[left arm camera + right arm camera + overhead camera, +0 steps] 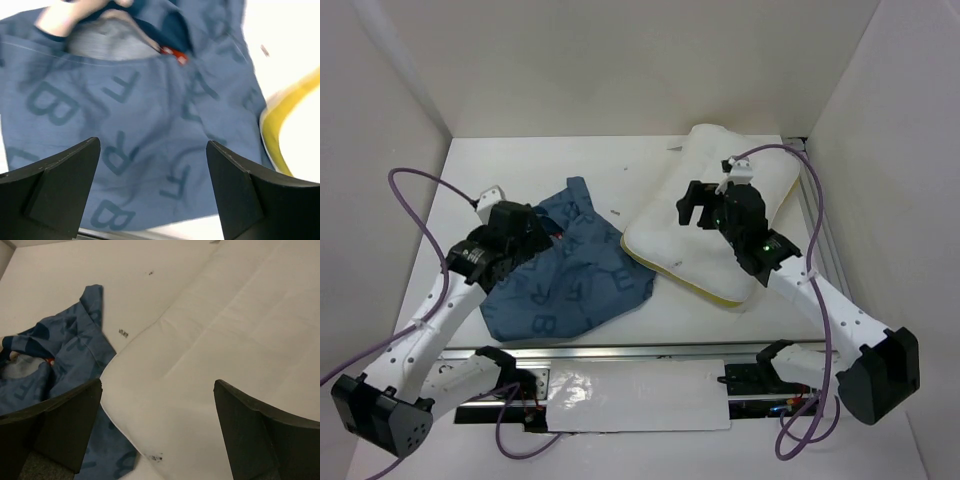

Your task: Put the pillow into the pillowcase

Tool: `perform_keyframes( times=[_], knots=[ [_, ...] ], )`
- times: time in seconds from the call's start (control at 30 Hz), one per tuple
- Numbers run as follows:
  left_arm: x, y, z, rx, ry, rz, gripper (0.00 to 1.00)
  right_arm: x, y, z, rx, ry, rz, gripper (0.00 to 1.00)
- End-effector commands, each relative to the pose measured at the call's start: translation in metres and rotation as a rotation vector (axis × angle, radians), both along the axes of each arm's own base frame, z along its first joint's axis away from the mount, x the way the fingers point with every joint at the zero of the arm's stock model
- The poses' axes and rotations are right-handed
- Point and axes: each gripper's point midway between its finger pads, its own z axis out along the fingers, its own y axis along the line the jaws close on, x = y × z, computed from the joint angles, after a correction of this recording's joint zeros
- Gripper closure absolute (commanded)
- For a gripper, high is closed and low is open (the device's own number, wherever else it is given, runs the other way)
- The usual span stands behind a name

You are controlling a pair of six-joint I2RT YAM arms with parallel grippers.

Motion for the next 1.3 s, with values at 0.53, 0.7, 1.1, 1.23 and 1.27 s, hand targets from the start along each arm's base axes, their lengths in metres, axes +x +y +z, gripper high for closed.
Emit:
perform_keyframes(
  times=[0.53, 0.7, 1.1, 1.23, 1.27],
  knots=[
    [0.004, 0.129, -0.107, -0.107, 0.306, 0.540, 0.13, -0.071, 0.137, -0.106, -0.309, 0.228, 0.500, 0.00],
    [0.003, 0.135, -0.132, -0.113, 0.314, 0.542, 0.25, -0.082, 0.149, -0.128, -0.295, 0.242, 0.552, 0.00],
    [0.003, 0.145, -0.151, -0.093, 0.357, 0.509, 1.00, -0.097, 0.196, -0.181, -0.347, 0.337, 0.758, 0.08],
    [0.014, 0.137, -0.133, -0.120, 0.255, 0.431, 1.00, -0.082, 0.203, -0.183, -0.361, 0.335, 0.708, 0.82],
    [0.021, 0.134, -0.127, -0.129, 0.202, 0.401, 1.00, -0.076, 0.206, -0.172, -0.361, 0.321, 0.694, 1.00]
  ],
)
